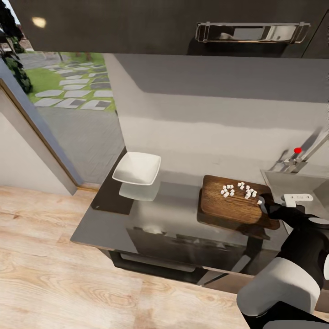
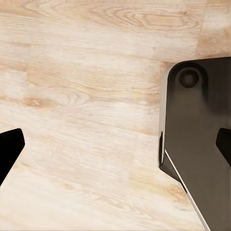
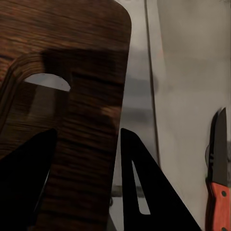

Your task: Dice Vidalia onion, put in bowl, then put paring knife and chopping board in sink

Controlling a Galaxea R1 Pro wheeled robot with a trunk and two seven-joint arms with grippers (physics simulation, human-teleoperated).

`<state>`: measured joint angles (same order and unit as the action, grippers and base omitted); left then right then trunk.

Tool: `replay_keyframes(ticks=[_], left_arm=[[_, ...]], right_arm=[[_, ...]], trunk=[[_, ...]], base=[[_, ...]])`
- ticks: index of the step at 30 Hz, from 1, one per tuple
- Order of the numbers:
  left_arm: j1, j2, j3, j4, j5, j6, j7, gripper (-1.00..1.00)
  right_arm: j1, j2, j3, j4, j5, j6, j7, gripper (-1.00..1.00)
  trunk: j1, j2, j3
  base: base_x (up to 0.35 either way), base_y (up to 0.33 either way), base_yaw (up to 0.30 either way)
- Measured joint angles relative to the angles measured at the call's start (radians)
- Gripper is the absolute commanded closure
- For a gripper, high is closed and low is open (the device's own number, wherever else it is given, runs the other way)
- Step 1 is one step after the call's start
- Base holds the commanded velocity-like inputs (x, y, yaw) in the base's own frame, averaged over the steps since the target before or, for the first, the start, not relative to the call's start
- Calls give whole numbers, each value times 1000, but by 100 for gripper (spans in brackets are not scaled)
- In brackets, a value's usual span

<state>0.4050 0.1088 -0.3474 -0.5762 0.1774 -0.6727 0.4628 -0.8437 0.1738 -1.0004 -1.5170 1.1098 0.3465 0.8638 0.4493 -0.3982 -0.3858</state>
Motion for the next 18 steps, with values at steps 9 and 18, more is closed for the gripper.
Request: replay_keyframes(ticks=[9, 18], left_arm=[[0, 0, 0, 0, 0, 0, 0, -100], [-1, 0, 0, 1, 1, 0, 0, -100]], right_arm=[[0, 0, 0, 0, 0, 0, 0, 100], [0, 0, 0, 0, 0, 0, 0, 100]], trunk=[[0, 0, 14], [0, 0, 28]], base=[[0, 0, 0], [92, 0, 0]])
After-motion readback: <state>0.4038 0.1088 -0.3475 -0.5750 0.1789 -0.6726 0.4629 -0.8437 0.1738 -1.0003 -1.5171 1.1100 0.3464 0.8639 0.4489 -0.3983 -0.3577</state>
